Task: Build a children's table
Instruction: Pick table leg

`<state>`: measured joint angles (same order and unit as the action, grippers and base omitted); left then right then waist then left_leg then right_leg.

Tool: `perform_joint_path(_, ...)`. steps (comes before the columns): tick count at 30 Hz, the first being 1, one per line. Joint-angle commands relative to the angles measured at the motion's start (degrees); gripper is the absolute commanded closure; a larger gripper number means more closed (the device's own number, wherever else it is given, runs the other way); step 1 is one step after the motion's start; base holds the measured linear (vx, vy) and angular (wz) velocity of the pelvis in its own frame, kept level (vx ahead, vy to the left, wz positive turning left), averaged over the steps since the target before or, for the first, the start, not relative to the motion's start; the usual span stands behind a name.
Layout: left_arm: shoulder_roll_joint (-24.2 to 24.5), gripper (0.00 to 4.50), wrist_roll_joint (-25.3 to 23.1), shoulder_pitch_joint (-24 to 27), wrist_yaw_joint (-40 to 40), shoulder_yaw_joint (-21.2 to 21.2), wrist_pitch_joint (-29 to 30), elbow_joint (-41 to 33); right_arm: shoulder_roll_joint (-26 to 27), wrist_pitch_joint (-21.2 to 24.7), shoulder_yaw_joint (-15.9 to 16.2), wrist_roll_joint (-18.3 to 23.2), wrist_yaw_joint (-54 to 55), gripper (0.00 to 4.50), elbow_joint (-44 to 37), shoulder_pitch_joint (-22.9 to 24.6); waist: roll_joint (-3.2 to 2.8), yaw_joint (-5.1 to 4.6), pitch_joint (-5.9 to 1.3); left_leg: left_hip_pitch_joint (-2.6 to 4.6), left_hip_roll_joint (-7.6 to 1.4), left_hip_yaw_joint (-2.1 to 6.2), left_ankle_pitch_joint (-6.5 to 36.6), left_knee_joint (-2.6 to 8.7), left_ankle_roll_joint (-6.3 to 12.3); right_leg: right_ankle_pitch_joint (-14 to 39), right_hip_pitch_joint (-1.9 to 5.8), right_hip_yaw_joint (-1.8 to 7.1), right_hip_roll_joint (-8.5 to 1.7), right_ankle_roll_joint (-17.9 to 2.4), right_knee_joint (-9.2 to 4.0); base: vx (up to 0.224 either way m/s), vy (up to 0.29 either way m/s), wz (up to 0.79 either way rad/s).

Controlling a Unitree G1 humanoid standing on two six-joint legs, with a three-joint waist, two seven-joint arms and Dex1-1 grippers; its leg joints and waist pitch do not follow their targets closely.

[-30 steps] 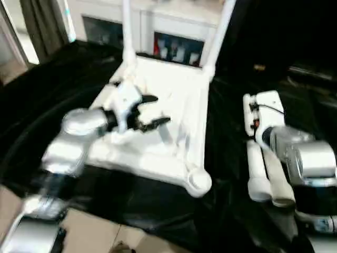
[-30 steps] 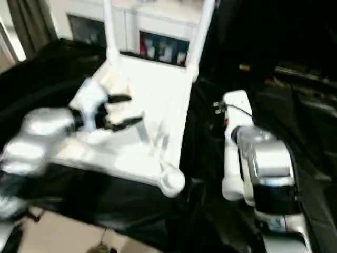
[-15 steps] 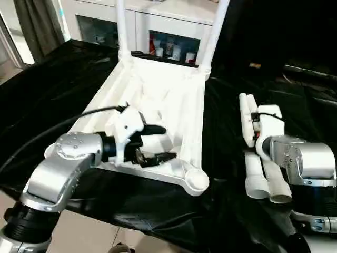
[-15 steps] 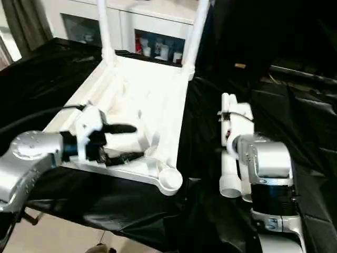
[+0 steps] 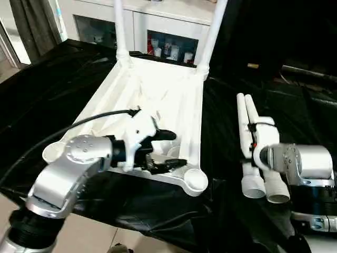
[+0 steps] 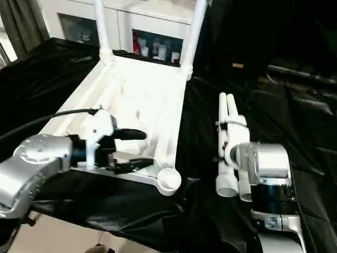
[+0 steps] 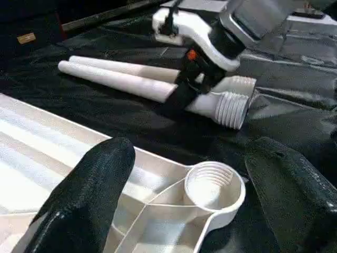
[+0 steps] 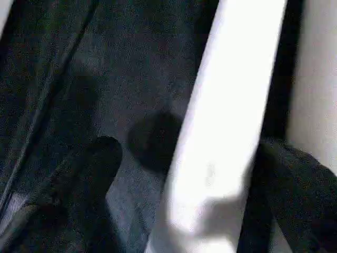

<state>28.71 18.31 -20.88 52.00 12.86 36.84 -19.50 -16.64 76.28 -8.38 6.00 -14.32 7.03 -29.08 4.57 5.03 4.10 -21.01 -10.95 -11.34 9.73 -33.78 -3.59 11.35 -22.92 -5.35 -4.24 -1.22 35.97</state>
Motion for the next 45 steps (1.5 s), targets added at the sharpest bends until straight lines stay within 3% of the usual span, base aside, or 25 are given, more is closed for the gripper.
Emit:
perform_joint_path(1, -0.3, 0.53, -0.39, -0.06, -0.95, 0.82, 0.55, -1.73, -1.17, 0.26, 0.19, 0.39, -0.45, 0.38, 1.34, 0.57, 0.07, 0.0, -3.6, 1.02, -2.57, 1.34, 9.4, 4.03, -3.5, 16.07, 2.45, 3.92, -4.46, -4.4, -4.86, 0.0, 0.0, 0.0)
perform_joint_path(2, -0.35, 0.53, -0.21, 0.0, -1.23, 0.78, 0.78, -2.02, -1.2, 0.15, 0.32, 0.34, -0.6, 0.47, 1.93, 0.6, 0.14, -0.03, -3.66, 0.96, -2.56, 1.34, 8.96, 3.99, -3.69, 14.99, 2.49, 3.92, -4.4, -4.44, -4.75, 0.0, 0.0, 0.0)
perform_joint_path(3, -0.44, 0.53, -0.07, 0.11, -1.49, 0.81, 1.02, -2.36, -1.32, 0.08, 0.44, 0.34, -0.82, 0.58, 2.34, 0.7, 0.67, -0.1, -3.62, 0.88, -2.56, 1.29, 8.7, 3.99, -3.64, 14.44, 2.52, 3.91, -4.35, -4.49, -4.74, 0.0, 0.0, 0.0)
perform_joint_path(5, -0.54, 0.53, 0.36, 0.43, -1.92, 0.72, 1.94, -3.05, -1.46, -0.3, 0.63, 0.33, -1.07, 0.78, 3.33, 0.83, 0.86, 0.03, -3.72, 0.87, -2.52, 1.23, 8.35, 3.88, -3.51, 14.51, 2.61, 3.94, -4.47, -4.51, -4.7, 0.0, 0.0, 0.0)
perform_joint_path(10, 0.26, 0.53, 0.77, 1.34, -2.07, 0.6, 3.44, -4.55, -1.37, -1.6, 0.69, 0.31, -1.12, 1.2, 5.53, 0.89, 0.83, 0.16, -3.81, 0.89, -2.51, 1.25, 8.2, 3.82, -3.68, 15.06, 2.53, 3.9, -4.47, -4.18, -4.71, 0.0, 0.0, 0.0)
perform_joint_path(13, 0.47, 0.53, 0.82, 1.35, -2.28, 0.57, 3.47, -4.73, -1.22, -2.01, 0.4, 0.64, -1.1, 1.39, 6.45, 0.69, 1.23, 0.23, -3.73, 0.87, -2.5, 1.32, 8.6, 3.91, -3.96, 14.91, 2.49, 3.83, -4.39, -3.95, -4.73, 0.0, 0.0, 0.0)
perform_joint_path(16, 0.81, 0.53, 0.38, 0.61, -2.86, 0.38, 3.57, -4.48, -0.44, -3.21, -0.28, 0.9, -0.77, 1.69, 8.39, -0.25, 1.07, 0.36, -3.67, 1.04, -2.53, 1.45, 9.71, 3.98, -4.37, 15.72, 2.34, 3.8, -4.49, -3.83, -4.7, 0.0, 0.0, 0.0)
perform_joint_path(20, 1.37, 0.53, -0.15, 0.76, -3.31, 0.0, 3.02, -4.25, 0.78, -4.84, -1.14, 1.18, -0.03, 2.03, 9.67, -1.58, 1.4, 0.21, -3.81, 1.03, -2.53, 1.52, 10.44, 3.96, -5.02, 15.46, 2.42, 3.73, -4.43, -3.91, -4.67, 0.0, 0.0, 0.0)
perform_joint_path(27, -0.33, 0.53, -0.52, -1.11, -4.49, 0.02, 1.46, -0.2, 2.3, -6.28, -3.36, 2.01, 1.46, 2.59, 8.65, -2.06, 1.34, 0.24, -4.1, 1.0, -2.41, 1.41, 9.77, 3.76, -5.1, 14.44, 2.5, 3.78, -4.36, -3.95, -4.57, 0.0, 0.0, 0.0)
perform_joint_path(29, -2.04, 0.53, -1.35, -2.89, -5.92, -0.27, -0.59, 3.76, 3.77, -9.48, -5.9, 2.65, 2.88, 2.61, 7.19, -1.27, 0.18, 0.23, -4.17, 1.1, -2.41, 1.48, 10.03, 3.82, -5.45, 13.47, 2.43, 3.83, -4.27, -3.93, -4.5, 0.0, 0.0, 0.0)
perform_joint_path(30, -2.04, 0.53, -1.35, -2.89, -5.92, -0.27, -0.59, 3.76, 3.77, -9.48, -5.9, 2.65, 2.88, 2.62, 7.19, -1.27, 0.53, 0.13, -4.2, 1.09, -2.37, 1.32, 10.34, 3.77, -5.42, 13.3, 2.36, 3.87, -4.22, -3.81, -4.75, 0.0, 0.0, 0.0)
perform_joint_path(32, -3.56, 0.53, -0.87, -3.7, -7.02, -1.11, -0.62, 5.18, 4.56, -11.64, -7.74, 3.28, 3.62, 2.63, 6.21, -0.91, 0.59, 0.2, -4.35, 1.1, -2.44, 1.46, 10.27, 3.74, -5.64, 11.81, 2.58, 3.74, -4.28, -4.6, -4.38, 0.0, 0.0, 0.0)
perform_joint_path(33, -5.46, 0.53, -0.14, -4.68, -8.55, -2.36, -0.29, 6.91, 5.51, -14.13, -9.7, 4.5, 3.61, 2.64, 4.74, -0.33, -0.29, 0.23, -4.45, 1.21, -2.46, 1.37, 10.52, 3.7, -5.76, 9.82, 2.5, 3.82, -4.24, -5.06, -4.53, 0.0, 0.0, 0.0)
perform_joint_path(34, -7.48, 0.53, 0.38, -5.71, -10.2, -3.49, -0.26, 9.05, 6.8, -17.52, -11.65, 6.82, 2.08, 2.64, 2.47, 0.92, 0.11, 0.18, -4.49, 1.15, -2.46, 1.45, 10.2, 3.65, -5.69, 8.78, 2.64, 3.76, -4.17, -5.49, -4.18, 0.0, 0.0, 0.0)
perform_joint_path(35, -10.23, 0.53, 0.98, -7.24, -12.26, -4.57, -0.21, 11.8, 7.83, -19.99, -13.33, 9.53, -0.44, 2.64, -0.45, 2.64, -1.17, 0.29, -4.43, 1.26, -2.39, 1.29, 11.46, 3.73, -5.38, 7.88, 2.54, 3.81, -4.17, -5.97, -4.67, 0.0, 0.0, 0.0)
perform_joint_path(36, -10.97, 0.53, 1.14, -7.66, -12.81, -4.85, -0.19, 12.54, 8.08, -20.6, -13.76, 10.25, -1.13, 2.64, -1.24, 3.11, -0.96, 0.11, -4.42, 1.04, -2.34, 1.43, 11.93, 3.63, -5.13, 7.86, 2.8, 3.75, -4.22, -6.3, -4.41, 0.0, 0.0, 0.0)
perform_joint_path(37, -13.05, 0.53, 1.53, -8.92, -14.3, -5.6, -0.29, 14.76, 8.83, -22.18, -14.84, 12.35, -3.2, 2.64, -3.54, 4.48, -0.58, 0.51, -4.57, 1.17, -2.29, 1.37, 11.93, 3.42, -3.94, 8.87, 2.92, 3.71, -4.3, -6.23, -4.56, 0.0, 0.0, 0.0)
perform_joint_path(38, -16.53, 0.53, 3.03, -11.4, -16.01, -7.02, -0.53, 18.16, 9.54, -22.23, -16.33, 15.99, -6.88, 2.64, -6.7, 5.98, -0.95, 0.72, -4.52, 0.66, -2.19, 1.36, 10.81, 3.45, -2.73, 9.56, 3.3, 3.74, -4.52, -6.34, -4.77, 0.0, 0.0, 0.0)
perform_joint_path(39, -16.53, 0.53, 3.03, -11.4, -16.01, -7.02, -0.53, 18.16, 9.54, -22.23, -16.33, 15.99, -6.88, 2.64, -6.7, 5.98, -0.93, 0.98, -4.53, 0.9, -2.15, 1.1, 11.02, 3.23, -1.97, 10.05, 3.08, 3.82, -4.47, -6.12, -5.13, 0.0, 0.0, 0.0)
perform_joint_path(40, -19.32, 0.53, 4.67, -13.5, -17.16, -8.38, -0.52, 20.92, 9.96, -21.74, -17.53, 19.1, -10.02, 2.64, -8.86, 6.95, -0.96, 1.03, -4.66, 0.58, -2.27, 1.45, 9.57, 3.45, -1.39, 9.69, 3.53, 3.66, -4.5, -6.47, -4.77, 0.0, 0.0, 0.0)
perform_joint_path(41, -21.57, 0.53, 6.44, -15.77, -17.71, -9.74, -0.59, 23.93, 10.24, -21.34, -18.7, 22.58, -13.53, 2.64, -10.59, 7.71, -0.95, 1.16, -4.69, 0.54, -2.2, 1.31, 9.15, 3.31, -0.98, 9.4, 3.43, 3.66, -4.43, -6.5, -4.92, 0.0, 0.0, 0.0)
perform_joint_path(42, -23.58, 0.53, 8.02, -18.28, -17.73, -10.99, -0.69, 27.36, 10.64, -20.42, -20.13, 26.8, -17.03, 2.64, -12.14, 8.28, -3.05, 1.41, -4.73, 0.67, -2.14, 1.49, 9.61, 3.22, -0.79, 8.63, 3.31, 3.61, -4.42, -6.94, -5.06, 0.0, 0.0, 0.0)
perform_joint_path(43, -24.54, 0.53, 8.94, -19.97, -17.32, -11.69, -0.63, 29.72, 10.88, -19.65, -21.05, 29.71, -19.3, 2.64, -12.85, 8.51, -3.06, 1.6, -4.71, 0.72, -2.13, 1.65, 10.85, 3.2, -0.4, 9.02, 3.5, 3.37, -4.4, -7.33, -5.13, 0.0, 0.0, 0.0)
perform_joint_path(44, -24.54, 0.53, 8.94, -19.97, -17.32, -11.69, -0.63, 29.72, 10.88, -19.65, -21.05, 29.71, -19.3, 2.64, -12.85, 8.51, -2.39, 1.43, -4.81, 0.64, -2.09, 1.47, 10.71, 3.26, 0.22, 8.95, 3.59, 3.32, -4.21, -7.26, -5.43, 0.0, 0.0, 0.0)
perform_joint_path(45, -25.34, 0.53, 9.94, -21.5, -16.63, -12.27, -0.22, 31.68, 10.84, -18.9, -21.41, 31.92, -21.5, 2.64, -13.35, 8.84, -3.12, 1.6, -4.89, 0.32, -2.13, 1.86, 9.06, 3.3, 0.46, 8.23, 3.9, 3.2, -4.48, -7.75, -4.87, 0.0, 0.0, 0.0)
